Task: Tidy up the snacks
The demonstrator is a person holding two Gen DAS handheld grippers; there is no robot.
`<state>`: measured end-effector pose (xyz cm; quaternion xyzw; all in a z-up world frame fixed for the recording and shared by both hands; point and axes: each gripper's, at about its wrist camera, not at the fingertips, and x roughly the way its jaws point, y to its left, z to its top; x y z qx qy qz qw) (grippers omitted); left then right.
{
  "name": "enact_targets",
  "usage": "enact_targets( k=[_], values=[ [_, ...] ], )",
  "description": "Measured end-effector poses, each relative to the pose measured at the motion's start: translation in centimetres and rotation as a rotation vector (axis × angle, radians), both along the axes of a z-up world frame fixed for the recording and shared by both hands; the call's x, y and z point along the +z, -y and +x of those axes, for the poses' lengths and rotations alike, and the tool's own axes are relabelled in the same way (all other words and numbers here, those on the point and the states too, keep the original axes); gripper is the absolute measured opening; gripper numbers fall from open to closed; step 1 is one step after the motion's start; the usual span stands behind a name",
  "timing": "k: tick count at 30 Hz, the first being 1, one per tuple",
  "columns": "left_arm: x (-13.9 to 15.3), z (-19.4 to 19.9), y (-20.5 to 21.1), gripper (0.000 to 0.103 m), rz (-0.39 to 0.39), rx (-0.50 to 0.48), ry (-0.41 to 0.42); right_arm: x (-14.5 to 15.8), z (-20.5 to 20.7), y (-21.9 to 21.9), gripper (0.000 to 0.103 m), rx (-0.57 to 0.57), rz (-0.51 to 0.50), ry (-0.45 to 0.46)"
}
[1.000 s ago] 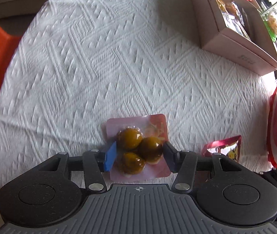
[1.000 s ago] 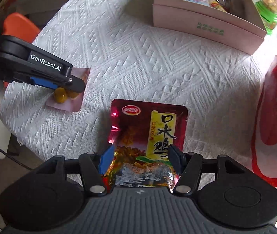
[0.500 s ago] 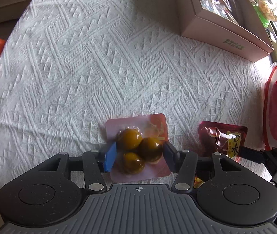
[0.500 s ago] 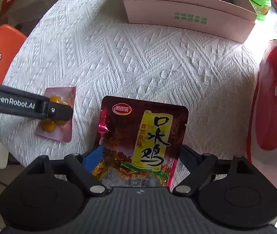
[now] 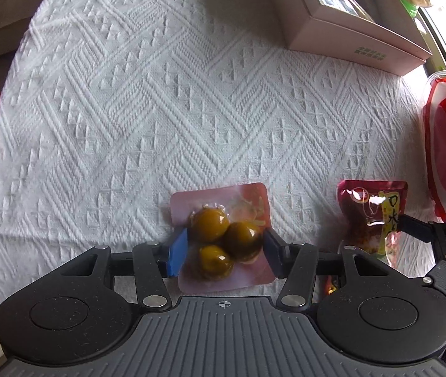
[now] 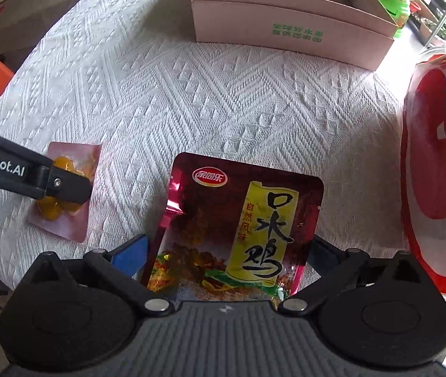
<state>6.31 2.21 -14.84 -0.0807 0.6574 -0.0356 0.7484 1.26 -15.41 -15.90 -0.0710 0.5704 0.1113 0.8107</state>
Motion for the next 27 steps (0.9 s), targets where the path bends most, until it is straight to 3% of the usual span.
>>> enact_targets(
  k=[4, 9, 14, 21, 27],
  values=[
    [0.0, 0.0, 0.0, 0.057, -0.010, -0.023, -0.001, -0.1, 0.0, 0.0, 0.103, 0.007, -0.001, 0.007],
    [-0.1, 0.1, 0.0, 0.058, -0.011, -0.059, 0.001, 0.0, 1.1, -0.3, 0.103, -0.014, -0.002, -0.046],
    [-0.2, 0.2, 0.1, 0.058, -0.014, -0.077, 0.004, 1.0, 1.7, 0.0, 0.085, -0.086, 0.023, -0.027],
    [-0.6, 0.9, 1.3, 0.058, 0.038, -0.067, -0.036, 2.2, 1.8, 0.1, 0.071, -0.106, 0.023, -0.031],
    [0.1, 0.4, 0.2, 0.057, -0.048, -0.002, -0.006, 3.7, 1.6, 0.7, 0.067, -0.105, 0.052, -0.015]
  ],
)
